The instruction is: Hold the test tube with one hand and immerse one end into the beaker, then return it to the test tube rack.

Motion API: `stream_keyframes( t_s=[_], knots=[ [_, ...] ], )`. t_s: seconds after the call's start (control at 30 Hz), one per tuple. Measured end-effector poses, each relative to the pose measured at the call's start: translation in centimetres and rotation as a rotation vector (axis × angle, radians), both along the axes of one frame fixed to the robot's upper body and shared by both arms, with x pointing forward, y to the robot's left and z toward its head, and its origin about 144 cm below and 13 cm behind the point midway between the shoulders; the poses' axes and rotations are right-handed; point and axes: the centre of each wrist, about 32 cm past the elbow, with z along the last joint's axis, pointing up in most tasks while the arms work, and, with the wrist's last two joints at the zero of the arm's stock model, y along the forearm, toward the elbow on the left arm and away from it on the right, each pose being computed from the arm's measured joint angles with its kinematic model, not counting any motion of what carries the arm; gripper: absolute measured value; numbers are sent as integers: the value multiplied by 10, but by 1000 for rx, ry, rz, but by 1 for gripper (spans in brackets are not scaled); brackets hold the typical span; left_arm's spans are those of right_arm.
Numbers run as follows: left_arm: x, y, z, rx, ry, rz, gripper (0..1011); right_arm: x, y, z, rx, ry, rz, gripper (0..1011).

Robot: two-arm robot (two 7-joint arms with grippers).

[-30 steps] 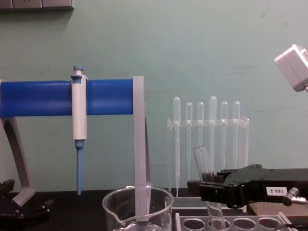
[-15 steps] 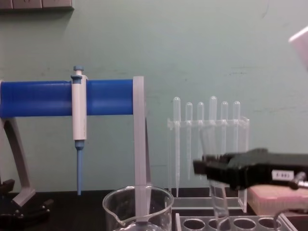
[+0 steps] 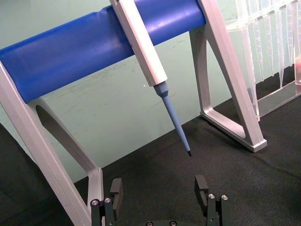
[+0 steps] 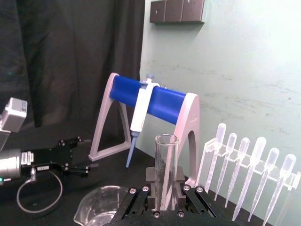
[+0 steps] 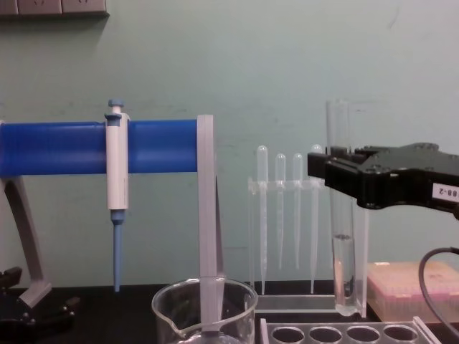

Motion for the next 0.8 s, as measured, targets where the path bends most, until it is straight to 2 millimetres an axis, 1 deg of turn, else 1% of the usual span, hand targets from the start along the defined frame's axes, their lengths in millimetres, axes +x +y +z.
stream_keyframes(
  t_s=[0.27, 0.8],
  knots=[
    [0, 0, 0, 0, 0, 0, 1000, -5, 5, 2, 22, 10, -6, 226],
    [0, 0, 0, 0, 0, 0, 1000, -2, 1, 2, 37, 58, -5, 226]
  ],
)
